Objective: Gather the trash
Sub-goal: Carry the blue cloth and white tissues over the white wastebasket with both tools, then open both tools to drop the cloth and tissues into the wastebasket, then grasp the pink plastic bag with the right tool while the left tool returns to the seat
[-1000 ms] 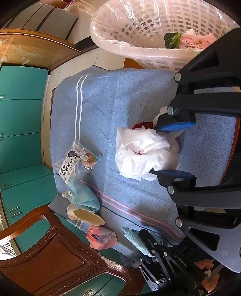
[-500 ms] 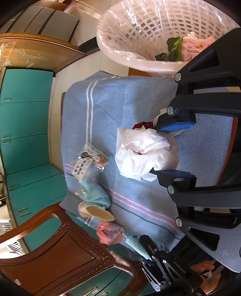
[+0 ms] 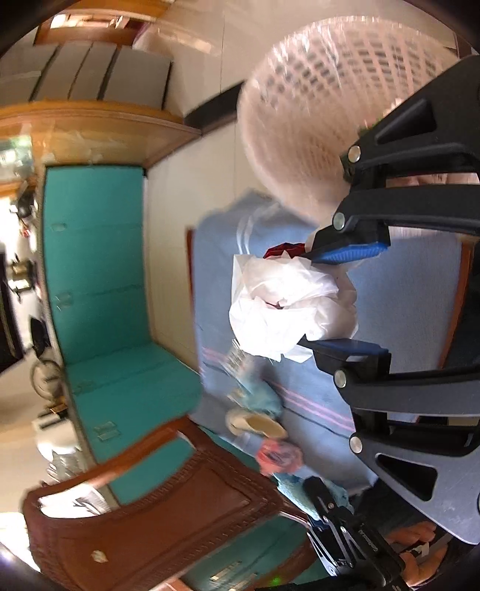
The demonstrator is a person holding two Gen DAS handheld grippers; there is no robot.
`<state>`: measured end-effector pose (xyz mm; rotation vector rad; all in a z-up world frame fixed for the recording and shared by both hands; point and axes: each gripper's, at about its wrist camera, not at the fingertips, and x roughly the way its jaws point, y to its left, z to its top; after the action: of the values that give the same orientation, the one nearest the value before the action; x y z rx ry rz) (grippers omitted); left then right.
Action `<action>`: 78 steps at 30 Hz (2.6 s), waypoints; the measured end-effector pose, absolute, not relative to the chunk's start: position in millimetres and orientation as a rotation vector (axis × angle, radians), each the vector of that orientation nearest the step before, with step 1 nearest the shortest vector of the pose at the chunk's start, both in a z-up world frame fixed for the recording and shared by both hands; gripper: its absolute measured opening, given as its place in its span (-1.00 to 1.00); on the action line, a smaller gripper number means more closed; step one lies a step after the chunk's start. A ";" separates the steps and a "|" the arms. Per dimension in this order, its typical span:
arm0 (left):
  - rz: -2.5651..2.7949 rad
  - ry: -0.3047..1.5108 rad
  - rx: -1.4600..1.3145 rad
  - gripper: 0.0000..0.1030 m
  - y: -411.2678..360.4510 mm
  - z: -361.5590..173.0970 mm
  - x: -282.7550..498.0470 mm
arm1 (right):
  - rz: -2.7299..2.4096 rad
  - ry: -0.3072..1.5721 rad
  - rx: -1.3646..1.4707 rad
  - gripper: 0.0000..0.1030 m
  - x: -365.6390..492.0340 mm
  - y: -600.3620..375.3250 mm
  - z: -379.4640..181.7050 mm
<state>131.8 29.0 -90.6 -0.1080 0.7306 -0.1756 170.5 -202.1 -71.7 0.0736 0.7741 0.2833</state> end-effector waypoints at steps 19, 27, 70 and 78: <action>-0.489 0.751 0.168 -0.47 -194.4 -93.3 186.9 | -0.092 0.736 0.190 -0.32 128.1 -364.2 -83.8; -0.580 0.816 0.252 -0.38 -263.2 -126.6 177.7 | -0.125 0.771 0.226 -0.32 126.4 -386.2 -102.0; 0.089 0.879 0.115 0.45 47.3 -166.7 62.1 | 0.793 0.908 -0.018 0.13 235.6 57.7 -110.4; 0.062 0.857 0.110 0.45 60.7 -164.4 50.6 | 0.728 1.030 -0.045 0.00 259.9 104.0 -138.9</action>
<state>50.6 60.7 -164.4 0.1099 0.8567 0.0615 259.9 104.0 -138.9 -0.0445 1.0299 0.7283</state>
